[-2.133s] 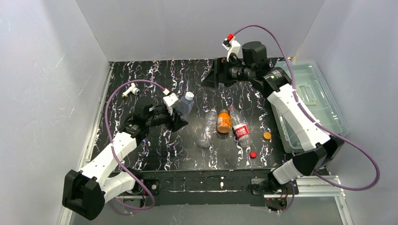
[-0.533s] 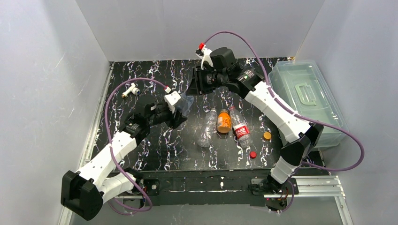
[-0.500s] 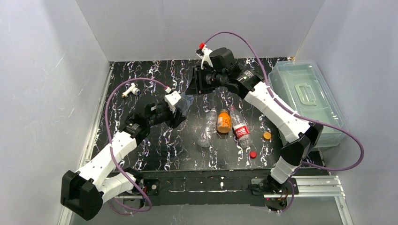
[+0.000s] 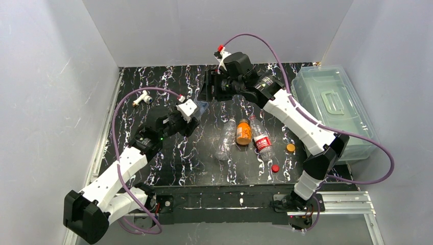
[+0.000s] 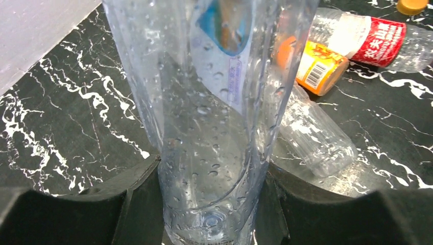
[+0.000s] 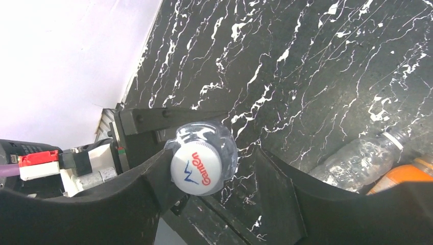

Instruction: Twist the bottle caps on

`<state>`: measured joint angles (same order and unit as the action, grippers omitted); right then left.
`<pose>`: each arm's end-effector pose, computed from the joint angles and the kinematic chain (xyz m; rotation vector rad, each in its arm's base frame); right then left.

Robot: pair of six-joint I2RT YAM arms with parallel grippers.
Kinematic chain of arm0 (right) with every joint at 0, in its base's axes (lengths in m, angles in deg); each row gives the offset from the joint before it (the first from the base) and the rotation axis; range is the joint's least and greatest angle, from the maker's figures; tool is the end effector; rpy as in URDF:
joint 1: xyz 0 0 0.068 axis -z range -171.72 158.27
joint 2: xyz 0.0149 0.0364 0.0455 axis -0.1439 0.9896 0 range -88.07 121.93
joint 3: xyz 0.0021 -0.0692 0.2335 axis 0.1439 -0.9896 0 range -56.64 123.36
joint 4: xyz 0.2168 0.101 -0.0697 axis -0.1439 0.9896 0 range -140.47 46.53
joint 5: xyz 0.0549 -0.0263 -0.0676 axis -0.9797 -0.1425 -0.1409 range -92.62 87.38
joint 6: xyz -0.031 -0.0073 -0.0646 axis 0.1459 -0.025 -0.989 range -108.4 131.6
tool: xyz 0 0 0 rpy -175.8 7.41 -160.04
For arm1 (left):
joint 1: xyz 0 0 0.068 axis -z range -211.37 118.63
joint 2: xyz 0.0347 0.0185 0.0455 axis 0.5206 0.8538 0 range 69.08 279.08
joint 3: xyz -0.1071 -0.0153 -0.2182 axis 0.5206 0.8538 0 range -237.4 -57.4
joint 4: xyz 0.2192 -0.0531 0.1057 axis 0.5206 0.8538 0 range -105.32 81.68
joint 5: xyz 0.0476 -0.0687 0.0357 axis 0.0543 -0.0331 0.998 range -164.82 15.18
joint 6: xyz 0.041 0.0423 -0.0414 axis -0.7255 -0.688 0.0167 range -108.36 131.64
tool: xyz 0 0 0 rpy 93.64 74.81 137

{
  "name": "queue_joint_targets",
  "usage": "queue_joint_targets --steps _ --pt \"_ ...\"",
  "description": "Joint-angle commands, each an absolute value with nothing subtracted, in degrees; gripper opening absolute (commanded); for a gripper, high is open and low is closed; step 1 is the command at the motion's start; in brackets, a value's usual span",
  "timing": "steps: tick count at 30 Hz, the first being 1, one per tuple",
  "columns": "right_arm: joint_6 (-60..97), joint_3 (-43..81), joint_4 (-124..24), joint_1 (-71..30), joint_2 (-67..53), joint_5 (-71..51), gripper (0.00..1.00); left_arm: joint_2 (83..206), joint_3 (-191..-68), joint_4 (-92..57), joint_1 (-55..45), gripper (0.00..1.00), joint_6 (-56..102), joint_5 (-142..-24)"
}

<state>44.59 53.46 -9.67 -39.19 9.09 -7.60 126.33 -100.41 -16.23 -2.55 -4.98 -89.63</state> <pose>0.2528 0.2830 0.3934 -0.3337 2.1711 0.9274 0.2213 -0.1392 0.2809 0.8671 1.5913 -0.3843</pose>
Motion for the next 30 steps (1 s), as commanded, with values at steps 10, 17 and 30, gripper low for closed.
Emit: queue_joint_targets --steps 10,17,30 --pt "41.4 56.6 -7.2 -39.6 7.7 -8.8 0.55 125.2 -98.1 -18.4 -2.2 0.00 -3.7 -95.0" --pt "40.8 53.4 -8.0 -39.7 6.8 -9.8 0.56 126.5 -98.5 -18.5 -2.3 0.00 -3.2 -95.2" --pt "40.7 52.2 -9.4 -39.8 7.2 -10.0 0.30 126.8 -99.0 -18.7 -2.3 0.00 -1.5 -96.6"
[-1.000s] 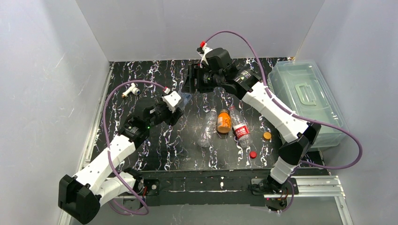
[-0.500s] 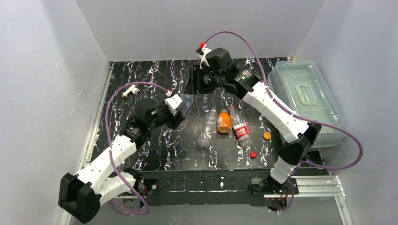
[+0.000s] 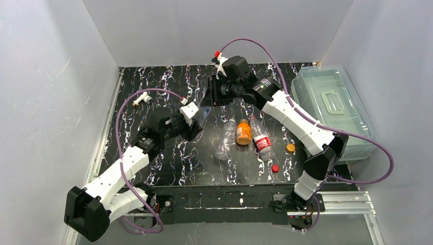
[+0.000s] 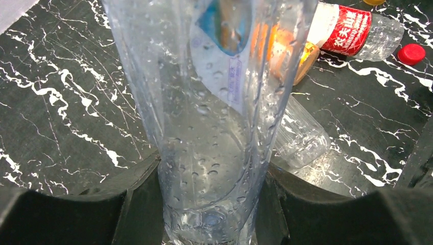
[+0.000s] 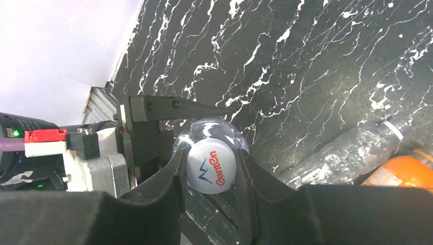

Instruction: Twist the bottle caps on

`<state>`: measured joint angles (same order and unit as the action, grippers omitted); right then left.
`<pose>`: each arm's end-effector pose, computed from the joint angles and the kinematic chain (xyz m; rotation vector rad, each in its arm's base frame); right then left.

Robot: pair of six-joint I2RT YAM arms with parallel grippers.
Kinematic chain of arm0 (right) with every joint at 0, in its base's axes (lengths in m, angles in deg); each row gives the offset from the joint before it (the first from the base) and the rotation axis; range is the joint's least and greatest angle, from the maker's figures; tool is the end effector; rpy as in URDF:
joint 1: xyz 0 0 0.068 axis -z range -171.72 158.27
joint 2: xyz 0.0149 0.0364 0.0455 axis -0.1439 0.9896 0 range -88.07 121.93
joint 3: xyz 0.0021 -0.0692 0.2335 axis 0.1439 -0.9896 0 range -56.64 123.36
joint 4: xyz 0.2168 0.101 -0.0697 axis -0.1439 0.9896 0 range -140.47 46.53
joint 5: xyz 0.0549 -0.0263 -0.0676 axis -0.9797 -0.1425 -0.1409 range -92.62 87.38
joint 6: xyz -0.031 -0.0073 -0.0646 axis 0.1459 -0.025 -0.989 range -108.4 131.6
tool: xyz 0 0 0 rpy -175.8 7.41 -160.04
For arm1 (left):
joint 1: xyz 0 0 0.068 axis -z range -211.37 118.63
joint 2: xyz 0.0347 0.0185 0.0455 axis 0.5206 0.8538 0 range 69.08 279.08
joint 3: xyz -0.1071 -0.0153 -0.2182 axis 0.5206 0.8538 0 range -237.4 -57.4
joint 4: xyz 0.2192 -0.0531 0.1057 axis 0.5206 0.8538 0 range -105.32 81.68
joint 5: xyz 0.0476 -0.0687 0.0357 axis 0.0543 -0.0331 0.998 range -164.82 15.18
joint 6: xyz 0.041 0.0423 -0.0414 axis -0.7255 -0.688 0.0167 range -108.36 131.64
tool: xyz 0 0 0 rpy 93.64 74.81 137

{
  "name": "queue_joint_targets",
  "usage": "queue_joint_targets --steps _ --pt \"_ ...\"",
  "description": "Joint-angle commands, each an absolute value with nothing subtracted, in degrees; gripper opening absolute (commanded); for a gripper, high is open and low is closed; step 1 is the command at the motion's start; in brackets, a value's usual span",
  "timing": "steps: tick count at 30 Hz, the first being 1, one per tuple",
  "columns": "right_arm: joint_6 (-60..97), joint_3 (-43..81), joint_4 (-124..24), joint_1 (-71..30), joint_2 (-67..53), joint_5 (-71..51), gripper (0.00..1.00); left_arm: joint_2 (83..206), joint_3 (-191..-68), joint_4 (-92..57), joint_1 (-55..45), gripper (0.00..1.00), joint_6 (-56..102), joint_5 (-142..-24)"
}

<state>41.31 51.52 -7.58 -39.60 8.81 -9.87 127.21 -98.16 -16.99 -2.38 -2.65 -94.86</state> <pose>0.2474 0.2845 0.3798 -0.4362 2.2212 0.9037 0.2183 -0.1443 0.2649 0.9078 1.6202 -0.5009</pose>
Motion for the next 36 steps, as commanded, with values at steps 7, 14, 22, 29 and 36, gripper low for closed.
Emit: queue_joint_targets --steps 7,14,22,29,36 --pt "38.0 56.1 -7.6 -37.7 9.2 -7.7 0.09 127.3 -102.2 -15.8 -2.3 0.83 5.8 -92.4" --pt "30.2 62.5 -7.2 -31.3 14.6 -1.2 0.07 121.9 -103.0 -8.5 -2.3 0.98 12.6 -87.6" --pt "18.3 73.6 -8.4 -24.6 27.1 6.7 0.07 119.3 -105.3 4.5 -2.4 0.98 17.7 -84.0" --pt "14.2 78.9 -9.9 -21.2 35.7 6.8 0.08 118.0 -104.1 5.2 -2.4 0.98 18.6 -81.6" --pt "11.7 78.2 -11.2 -20.7 38.1 8.9 0.09 120.3 -105.4 6.5 -2.4 0.98 18.0 -81.6"
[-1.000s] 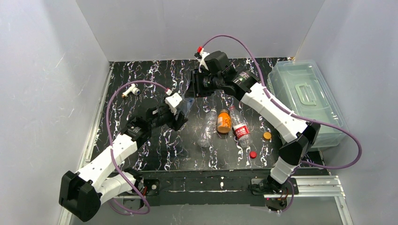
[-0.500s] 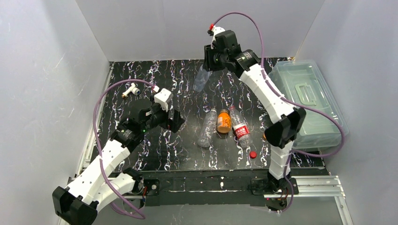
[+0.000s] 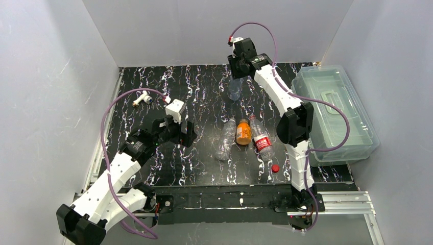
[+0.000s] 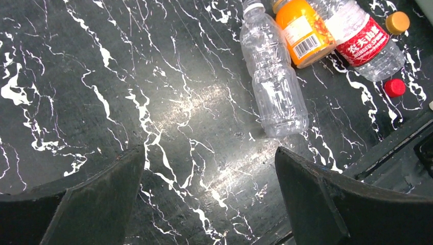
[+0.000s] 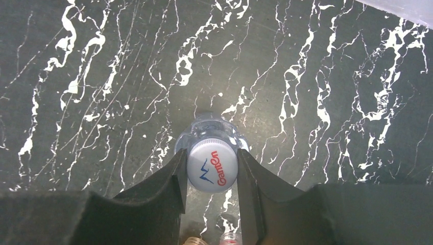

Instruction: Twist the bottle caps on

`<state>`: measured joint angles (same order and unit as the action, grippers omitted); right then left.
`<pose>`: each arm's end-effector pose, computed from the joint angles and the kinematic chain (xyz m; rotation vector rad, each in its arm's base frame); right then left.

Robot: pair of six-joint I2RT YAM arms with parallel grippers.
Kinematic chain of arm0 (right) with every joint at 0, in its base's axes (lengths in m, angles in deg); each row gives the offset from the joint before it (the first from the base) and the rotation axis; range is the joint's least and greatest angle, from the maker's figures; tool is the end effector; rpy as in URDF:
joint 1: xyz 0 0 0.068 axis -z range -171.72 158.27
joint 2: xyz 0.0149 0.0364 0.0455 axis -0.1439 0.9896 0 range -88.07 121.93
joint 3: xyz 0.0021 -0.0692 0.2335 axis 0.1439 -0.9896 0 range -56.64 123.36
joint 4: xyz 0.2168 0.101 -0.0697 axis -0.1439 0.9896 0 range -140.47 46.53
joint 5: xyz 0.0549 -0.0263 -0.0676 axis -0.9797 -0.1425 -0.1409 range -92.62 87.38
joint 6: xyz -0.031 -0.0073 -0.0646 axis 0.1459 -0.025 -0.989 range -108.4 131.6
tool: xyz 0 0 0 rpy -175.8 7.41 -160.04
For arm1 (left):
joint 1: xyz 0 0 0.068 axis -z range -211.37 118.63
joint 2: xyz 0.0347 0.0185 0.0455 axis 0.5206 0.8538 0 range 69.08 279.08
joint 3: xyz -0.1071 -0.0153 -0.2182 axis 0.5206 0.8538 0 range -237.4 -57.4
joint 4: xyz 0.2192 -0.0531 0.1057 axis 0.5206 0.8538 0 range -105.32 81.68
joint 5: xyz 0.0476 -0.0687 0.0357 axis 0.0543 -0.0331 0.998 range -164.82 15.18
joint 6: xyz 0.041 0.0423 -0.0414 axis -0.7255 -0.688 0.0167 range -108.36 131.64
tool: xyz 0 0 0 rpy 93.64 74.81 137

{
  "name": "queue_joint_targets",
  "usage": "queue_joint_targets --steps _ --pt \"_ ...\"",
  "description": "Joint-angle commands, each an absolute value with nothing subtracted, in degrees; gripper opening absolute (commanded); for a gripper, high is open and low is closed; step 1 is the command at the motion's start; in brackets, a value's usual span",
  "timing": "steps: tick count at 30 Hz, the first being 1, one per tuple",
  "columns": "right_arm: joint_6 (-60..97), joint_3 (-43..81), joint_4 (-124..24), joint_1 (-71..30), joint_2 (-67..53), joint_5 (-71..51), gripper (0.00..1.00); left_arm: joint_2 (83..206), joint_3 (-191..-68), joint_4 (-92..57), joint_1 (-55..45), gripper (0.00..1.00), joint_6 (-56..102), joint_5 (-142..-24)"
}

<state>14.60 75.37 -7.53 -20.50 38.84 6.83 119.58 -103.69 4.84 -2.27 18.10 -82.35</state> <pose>0.4349 0.2275 0.2992 -0.4079 2.1856 0.1211 0.1955 -0.1178 0.2818 0.4828 1.9735 -0.5267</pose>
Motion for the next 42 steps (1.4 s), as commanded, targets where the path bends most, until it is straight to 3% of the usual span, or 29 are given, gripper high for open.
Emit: queue_joint_targets --steps 1,17,31,42 --pt "11.7 77.8 -11.4 -20.8 38.3 9.1 0.09 120.4 -105.3 6.3 -2.3 0.98 18.0 -81.8" --pt "11.9 70.1 -15.2 -20.7 36.9 9.4 0.22 120.1 -104.5 6.6 -2.4 0.98 16.7 -81.9" --pt "12.6 65.1 -16.7 -20.7 34.0 9.8 0.48 119.7 -104.2 7.0 -2.4 0.98 17.2 -82.2" --pt "13.1 67.0 -15.7 -20.7 34.8 8.7 0.57 120.1 -104.2 6.8 -2.4 0.98 17.4 -82.4"
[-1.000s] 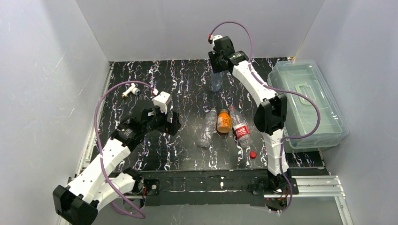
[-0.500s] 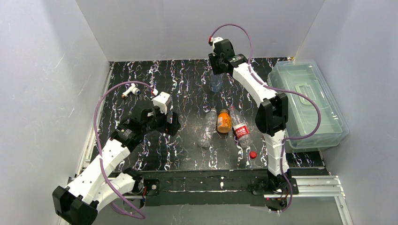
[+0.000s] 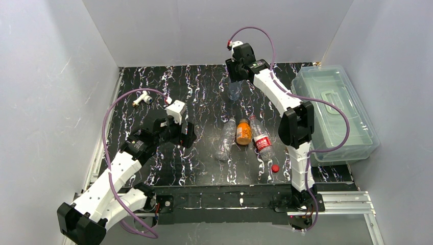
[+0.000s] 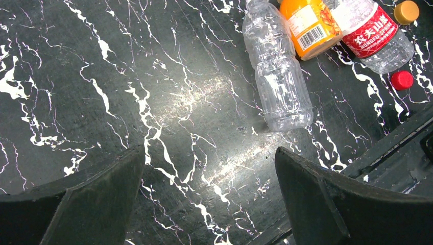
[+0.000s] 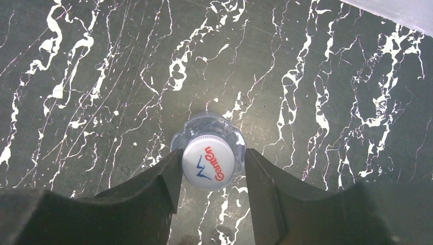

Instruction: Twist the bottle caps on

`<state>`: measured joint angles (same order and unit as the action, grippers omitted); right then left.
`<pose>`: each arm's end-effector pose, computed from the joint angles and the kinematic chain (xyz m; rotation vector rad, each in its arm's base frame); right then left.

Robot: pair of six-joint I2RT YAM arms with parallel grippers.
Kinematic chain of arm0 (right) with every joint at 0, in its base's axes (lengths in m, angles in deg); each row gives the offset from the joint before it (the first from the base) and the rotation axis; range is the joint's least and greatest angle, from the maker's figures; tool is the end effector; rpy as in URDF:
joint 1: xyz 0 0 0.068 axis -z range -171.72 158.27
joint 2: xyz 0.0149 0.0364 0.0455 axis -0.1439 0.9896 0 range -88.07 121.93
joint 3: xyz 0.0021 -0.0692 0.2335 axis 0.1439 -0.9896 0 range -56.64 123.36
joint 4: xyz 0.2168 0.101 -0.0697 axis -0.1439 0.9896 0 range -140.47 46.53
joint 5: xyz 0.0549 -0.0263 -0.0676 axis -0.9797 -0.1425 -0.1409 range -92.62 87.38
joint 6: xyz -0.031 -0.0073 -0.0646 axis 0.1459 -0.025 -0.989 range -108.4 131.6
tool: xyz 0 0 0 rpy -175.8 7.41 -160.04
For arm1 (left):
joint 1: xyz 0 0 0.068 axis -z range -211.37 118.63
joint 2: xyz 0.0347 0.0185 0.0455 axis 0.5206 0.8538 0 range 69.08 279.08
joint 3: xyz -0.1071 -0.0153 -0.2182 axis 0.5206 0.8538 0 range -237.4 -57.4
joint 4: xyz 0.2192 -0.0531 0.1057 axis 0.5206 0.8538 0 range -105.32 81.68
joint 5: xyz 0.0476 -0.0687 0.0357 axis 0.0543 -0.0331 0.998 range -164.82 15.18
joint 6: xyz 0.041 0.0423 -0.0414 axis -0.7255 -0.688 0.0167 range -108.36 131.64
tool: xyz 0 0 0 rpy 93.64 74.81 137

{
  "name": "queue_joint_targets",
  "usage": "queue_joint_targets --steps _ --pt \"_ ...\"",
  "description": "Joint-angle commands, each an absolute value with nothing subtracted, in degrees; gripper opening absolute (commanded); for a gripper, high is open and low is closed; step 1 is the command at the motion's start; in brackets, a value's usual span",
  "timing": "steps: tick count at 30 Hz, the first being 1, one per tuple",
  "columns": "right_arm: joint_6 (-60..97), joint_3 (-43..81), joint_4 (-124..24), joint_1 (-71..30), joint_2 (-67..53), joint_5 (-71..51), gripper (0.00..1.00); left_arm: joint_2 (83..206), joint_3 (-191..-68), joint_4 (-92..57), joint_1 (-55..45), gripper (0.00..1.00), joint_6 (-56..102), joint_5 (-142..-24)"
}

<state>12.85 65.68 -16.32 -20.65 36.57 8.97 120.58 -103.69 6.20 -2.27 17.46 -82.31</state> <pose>0.4376 0.2280 0.2776 -0.4150 2.1536 0.0730 0.1968 -0.1185 0.2753 0.4995 2.0111 -0.5118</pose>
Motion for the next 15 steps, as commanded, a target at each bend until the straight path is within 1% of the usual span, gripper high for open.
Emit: queue_joint_targets --steps 1,15 --pt "13.1 67.3 -15.7 -20.7 35.0 8.6 0.57 120.1 -104.2 6.8 -2.4 0.98 17.4 -82.4" --pt "13.4 70.7 -14.4 -20.7 36.4 8.0 0.59 120.4 -103.9 6.6 -2.4 0.98 17.3 -82.7"
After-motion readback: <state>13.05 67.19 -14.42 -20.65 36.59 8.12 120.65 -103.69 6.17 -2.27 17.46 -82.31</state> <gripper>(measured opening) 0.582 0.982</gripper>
